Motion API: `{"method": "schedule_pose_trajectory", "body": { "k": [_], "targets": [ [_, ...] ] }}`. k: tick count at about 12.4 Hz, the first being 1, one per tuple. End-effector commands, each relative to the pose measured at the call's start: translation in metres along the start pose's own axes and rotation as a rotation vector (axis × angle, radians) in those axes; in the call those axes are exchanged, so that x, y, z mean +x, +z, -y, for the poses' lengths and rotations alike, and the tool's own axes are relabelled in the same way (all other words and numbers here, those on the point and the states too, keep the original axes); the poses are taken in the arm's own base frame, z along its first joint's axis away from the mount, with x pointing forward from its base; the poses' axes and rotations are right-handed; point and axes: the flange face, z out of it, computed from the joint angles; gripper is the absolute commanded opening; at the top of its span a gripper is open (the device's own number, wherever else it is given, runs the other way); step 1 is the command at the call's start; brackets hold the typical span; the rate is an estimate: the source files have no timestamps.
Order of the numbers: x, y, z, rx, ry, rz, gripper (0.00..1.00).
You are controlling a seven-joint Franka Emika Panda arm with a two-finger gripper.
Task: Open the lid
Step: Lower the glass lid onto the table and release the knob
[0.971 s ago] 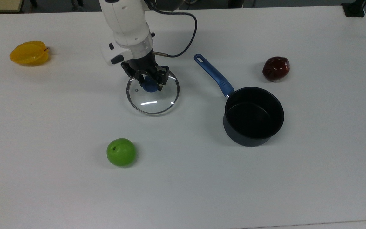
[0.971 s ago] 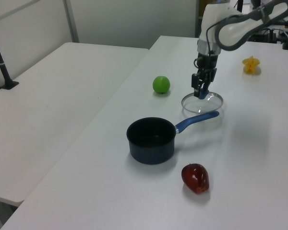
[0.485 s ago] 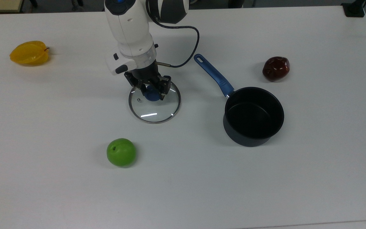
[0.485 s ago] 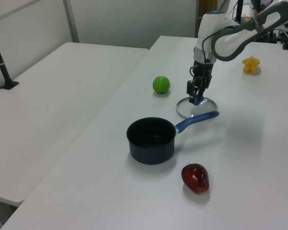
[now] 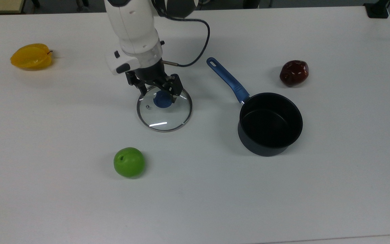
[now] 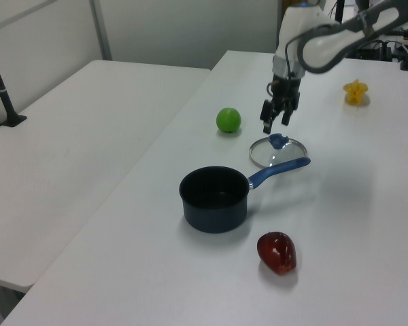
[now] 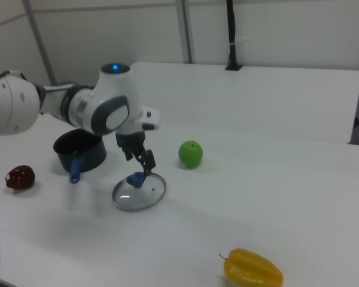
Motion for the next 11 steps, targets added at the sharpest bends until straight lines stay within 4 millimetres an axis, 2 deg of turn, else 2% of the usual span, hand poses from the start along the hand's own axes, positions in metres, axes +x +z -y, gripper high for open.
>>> {"method": "schedule_pose_trajectory", "body": {
  "k": [1, 3, 6, 7, 11],
  "targets": [
    [-0.009, -0.093, 0.002, -0.104, -0.049, 0.000, 1.00],
    [-0.024, -0.151, -0.005, -0.136, -0.043, 0.042, 1.00],
    [-0.037, -0.205, -0.035, -0.158, -0.057, 0.085, 1.00],
    [-0.039, -0.215, -0.047, -0.162, -0.047, 0.096, 1.00],
    [-0.042, -0.232, -0.071, -0.156, -0.050, 0.094, 1.00]
  ]
}}
